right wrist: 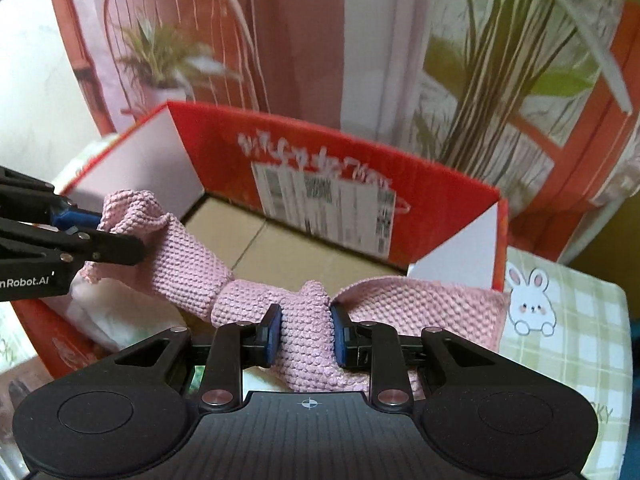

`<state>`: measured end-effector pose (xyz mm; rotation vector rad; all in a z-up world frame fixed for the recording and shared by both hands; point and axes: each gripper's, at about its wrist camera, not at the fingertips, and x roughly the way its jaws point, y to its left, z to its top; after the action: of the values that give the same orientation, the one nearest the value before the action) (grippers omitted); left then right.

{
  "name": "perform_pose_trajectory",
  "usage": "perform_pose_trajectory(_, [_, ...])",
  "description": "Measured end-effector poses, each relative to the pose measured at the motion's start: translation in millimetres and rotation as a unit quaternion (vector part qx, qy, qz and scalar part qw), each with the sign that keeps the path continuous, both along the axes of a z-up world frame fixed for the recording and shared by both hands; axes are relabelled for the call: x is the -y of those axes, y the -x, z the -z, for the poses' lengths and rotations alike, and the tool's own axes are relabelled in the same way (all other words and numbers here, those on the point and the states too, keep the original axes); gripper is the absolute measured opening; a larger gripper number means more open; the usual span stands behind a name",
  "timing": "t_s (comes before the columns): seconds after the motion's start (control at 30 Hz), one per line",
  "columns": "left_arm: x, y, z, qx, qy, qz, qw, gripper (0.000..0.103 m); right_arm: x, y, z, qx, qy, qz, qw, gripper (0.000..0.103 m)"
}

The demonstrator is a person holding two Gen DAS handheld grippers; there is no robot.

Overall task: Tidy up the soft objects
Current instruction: 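Carry the pink scarf into the red box and open the left gripper, then move the left tool down to the clear snack packet beside the box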

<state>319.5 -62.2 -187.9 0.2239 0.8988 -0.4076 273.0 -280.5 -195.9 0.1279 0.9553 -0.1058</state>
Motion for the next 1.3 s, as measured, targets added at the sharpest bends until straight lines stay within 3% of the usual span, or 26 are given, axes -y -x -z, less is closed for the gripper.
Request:
perform_pose_trajectory(0.17, [5.6, 1.8, 9.4, -0.018, -0.015, 0.008, 0.9997, 0.018, -4.9, -4.3, 11.3, -0.037, -0.004, -0.016, 0.999, 0.024])
perform_pose_trajectory(0.23, [5.4, 4.3, 7.3, -0.015, -0.011, 0.011, 0.9998, 0.024, -7.6, -3.1, 13.0, -0.04, 0.001, -0.017, 0.999, 0.028])
perform_pose_trajectory(0.37, [1.5, 16.8, -9.6, 0.011, 0.014, 0.019, 0.9996, 0.056, -11.0, 2.0, 4.9, -0.02, 0.014, -0.007, 1.0, 0.039])
perform_pose_trajectory(0.53, [-11.1, 43.8, -39.2, 0.052, 0.051, 0.015, 0.9972, 0.067, -13.5, 23.6, -22.9, 0.038, 0.02, 0.006, 0.999, 0.073])
perform_pose_trajectory(0.73, [-35.5, 91.7, -63.0, 0.088, 0.087, -0.004, 0.9923, 0.07, -21.4, 73.2, -56.1, 0.134, 0.001, 0.038, 0.99, 0.103])
perform_pose_trajectory(0.87, [-54.3, 120.9, -66.6, 0.098, 0.102, -0.023, 0.9897, 0.07, -24.8, 111.4, -66.5, 0.194, -0.028, 0.055, 0.979, 0.103])
perform_pose_trajectory(0.97, [-66.3, 135.6, -62.1, 0.091, 0.11, -0.041, 0.9888, 0.07, -27.3, 132.4, -66.7, 0.214, -0.032, 0.068, 0.974, 0.103])
perform_pose_trajectory(1.13, [-80.6, 152.2, -46.8, 0.072, 0.126, -0.072, 0.9868, 0.07, -36.9, 164.8, -59.7, 0.224, -0.019, 0.095, 0.97, 0.103])
perform_pose_trajectory(1.3, [-87.4, 163.2, -28.2, 0.047, 0.137, -0.086, 0.9857, 0.07, -47.9, 188.3, -47.8, 0.23, -0.02, 0.086, 0.969, 0.103])
